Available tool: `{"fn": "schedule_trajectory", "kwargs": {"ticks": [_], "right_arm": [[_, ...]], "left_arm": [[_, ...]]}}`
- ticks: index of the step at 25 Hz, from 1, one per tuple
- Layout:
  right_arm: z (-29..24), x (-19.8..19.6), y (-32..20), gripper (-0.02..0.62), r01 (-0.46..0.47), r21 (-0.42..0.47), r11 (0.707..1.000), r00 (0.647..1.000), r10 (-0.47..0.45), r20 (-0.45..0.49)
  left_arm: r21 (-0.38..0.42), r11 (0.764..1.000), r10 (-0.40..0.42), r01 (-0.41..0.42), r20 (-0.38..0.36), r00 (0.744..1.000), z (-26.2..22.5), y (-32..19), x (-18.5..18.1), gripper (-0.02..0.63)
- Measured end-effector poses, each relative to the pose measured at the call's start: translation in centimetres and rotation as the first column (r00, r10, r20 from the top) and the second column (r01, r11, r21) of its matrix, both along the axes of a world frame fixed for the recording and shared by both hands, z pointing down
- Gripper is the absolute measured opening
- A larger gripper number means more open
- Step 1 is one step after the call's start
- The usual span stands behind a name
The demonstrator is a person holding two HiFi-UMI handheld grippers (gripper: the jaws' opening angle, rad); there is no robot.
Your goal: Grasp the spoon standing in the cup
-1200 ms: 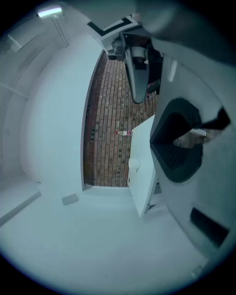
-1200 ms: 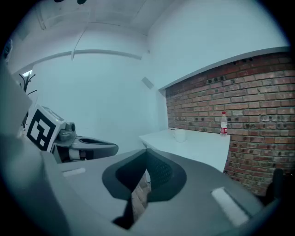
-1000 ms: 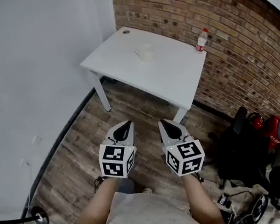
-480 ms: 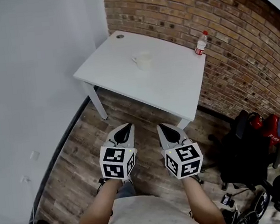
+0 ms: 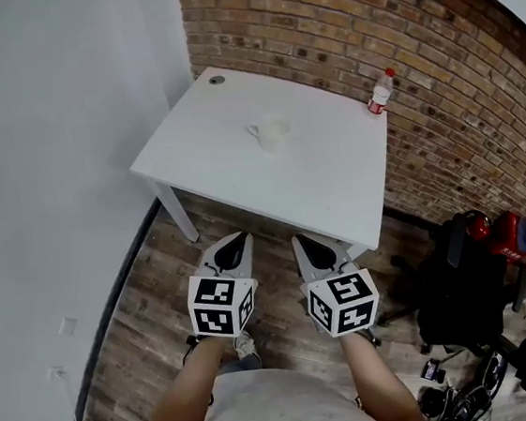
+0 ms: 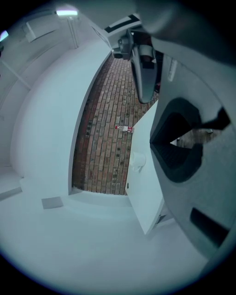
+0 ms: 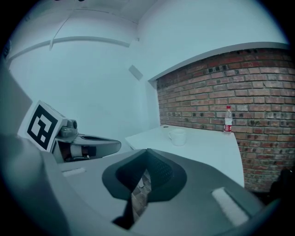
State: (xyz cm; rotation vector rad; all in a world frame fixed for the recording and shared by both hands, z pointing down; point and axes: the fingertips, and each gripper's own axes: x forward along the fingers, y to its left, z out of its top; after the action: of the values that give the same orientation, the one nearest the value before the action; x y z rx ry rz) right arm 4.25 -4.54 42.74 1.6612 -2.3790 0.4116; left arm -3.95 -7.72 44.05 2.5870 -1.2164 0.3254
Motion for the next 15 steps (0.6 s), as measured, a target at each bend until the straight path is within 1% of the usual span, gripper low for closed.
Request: {"fn": "schedule_trajectory", "kwargs": {"ticks": [5, 10, 15], "right_arm": [[-0.4, -1.9, -2.8, 0.008, -0.023, -0.002, 1.000, 1.000, 0.023, -0.018], [-0.9, -3.2, -5.2, 0.008, -0.047, 0.006, 0.999, 0.999, 0.047, -0.024], [-1.1, -3.3, -6.5, 0.008, -0.079, 0.006, 0.997, 0.997, 0.079, -0.020]], "left_arm": [[-0.005, 1.000, 0.027, -0.027, -0.022, 0.999, -0.1, -3.1, -1.5, -0.002], [0.006, 0.999, 0.054, -0.054, -0.034, 0.998, -0.7, -5.7, -2.6, -0.002], [0.015, 0.997, 0.072, -0.072, -0.049, 0.996, -1.3, -7.5, -2.9, -0.002]]}}
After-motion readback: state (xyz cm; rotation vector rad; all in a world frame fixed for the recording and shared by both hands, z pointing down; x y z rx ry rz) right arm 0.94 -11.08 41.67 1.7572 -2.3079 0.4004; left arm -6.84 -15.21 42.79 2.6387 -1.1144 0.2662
